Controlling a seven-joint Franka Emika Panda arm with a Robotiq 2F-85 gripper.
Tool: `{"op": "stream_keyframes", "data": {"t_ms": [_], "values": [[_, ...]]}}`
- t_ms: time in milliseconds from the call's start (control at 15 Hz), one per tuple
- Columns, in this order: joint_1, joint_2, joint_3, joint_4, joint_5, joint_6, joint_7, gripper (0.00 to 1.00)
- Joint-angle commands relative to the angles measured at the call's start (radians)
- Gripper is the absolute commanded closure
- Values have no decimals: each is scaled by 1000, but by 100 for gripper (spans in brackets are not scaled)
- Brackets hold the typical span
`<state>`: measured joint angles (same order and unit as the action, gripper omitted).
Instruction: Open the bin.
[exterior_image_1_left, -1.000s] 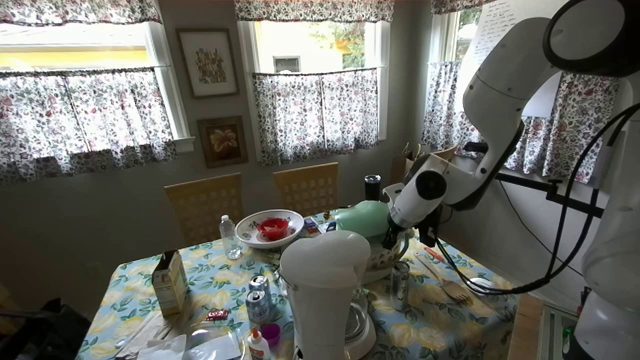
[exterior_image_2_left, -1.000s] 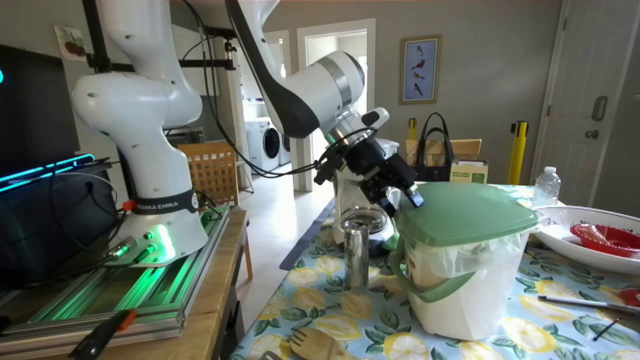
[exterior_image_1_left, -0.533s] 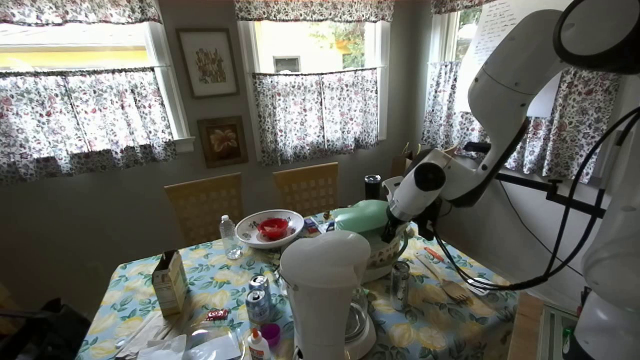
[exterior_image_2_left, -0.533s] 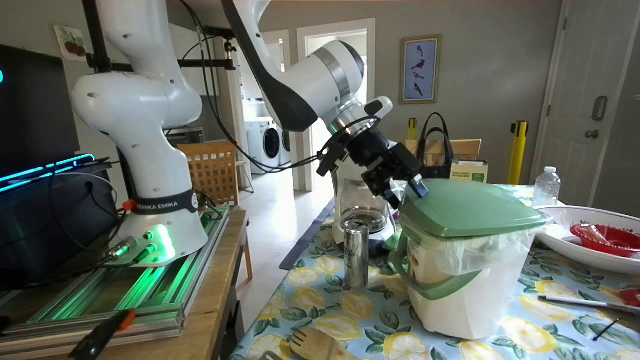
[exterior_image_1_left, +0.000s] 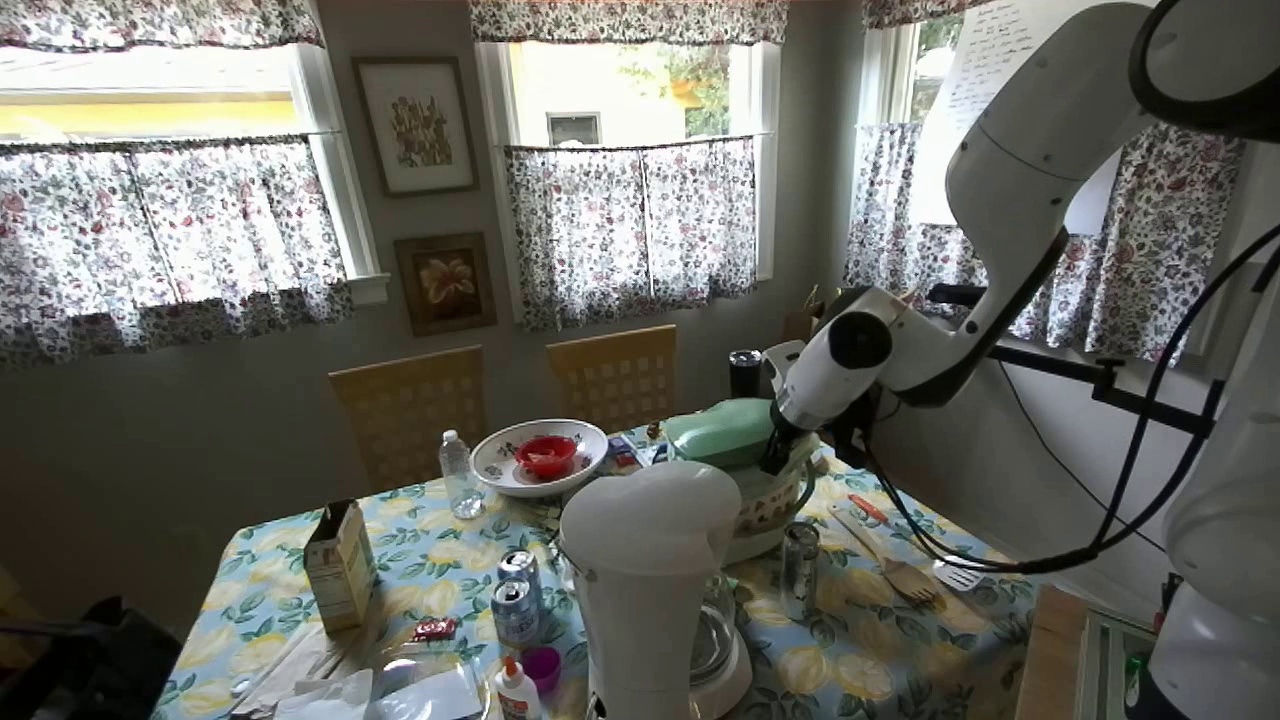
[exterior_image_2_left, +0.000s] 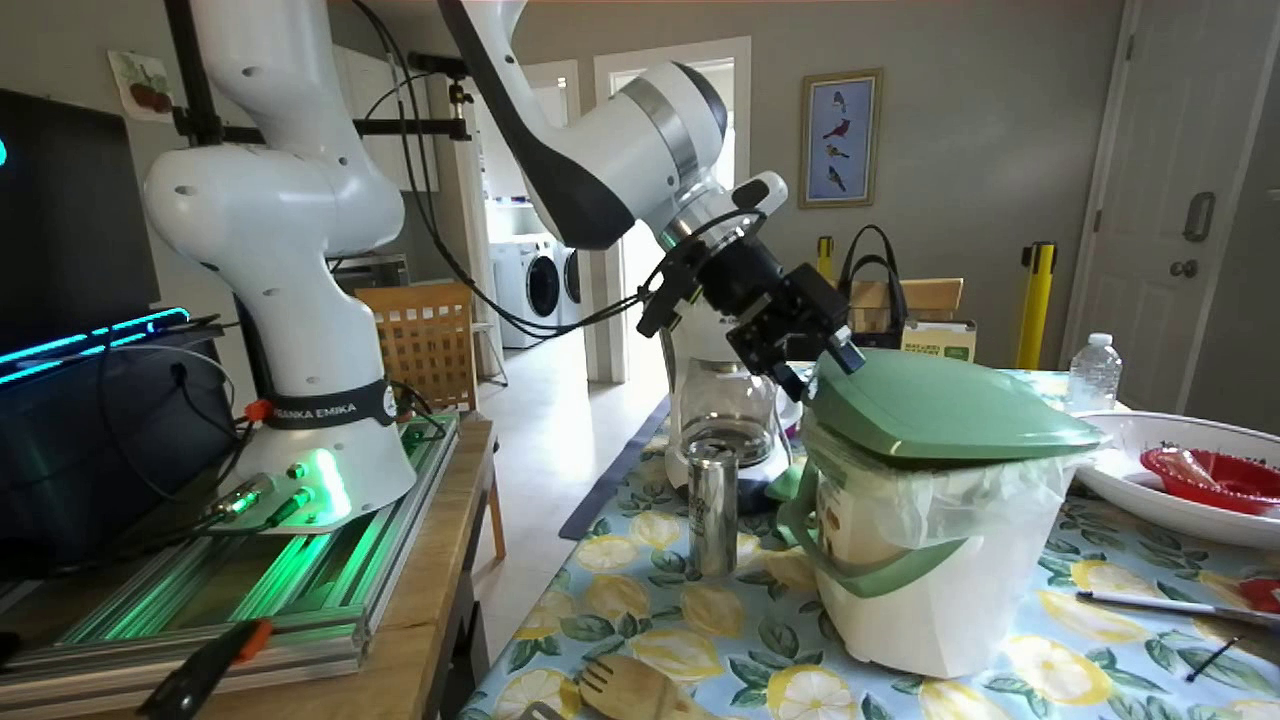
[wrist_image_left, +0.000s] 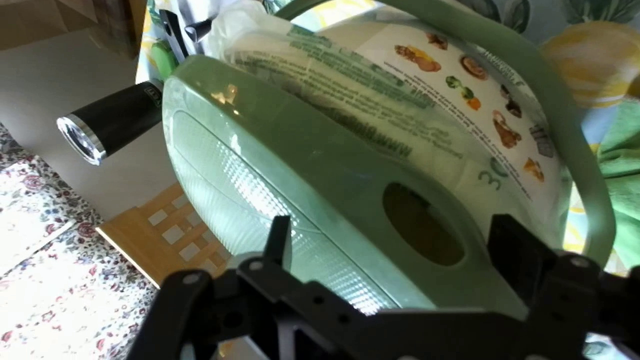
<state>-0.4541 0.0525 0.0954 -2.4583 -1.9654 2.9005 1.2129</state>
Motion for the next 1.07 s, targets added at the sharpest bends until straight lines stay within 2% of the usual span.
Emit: {"op": "stream_keyframes", "data": {"t_ms": [0,1000], "values": [[-4,-45,-5,-16,40,16,-51,0],[-4,-119,-2,7,28,8,-41,0]]}}
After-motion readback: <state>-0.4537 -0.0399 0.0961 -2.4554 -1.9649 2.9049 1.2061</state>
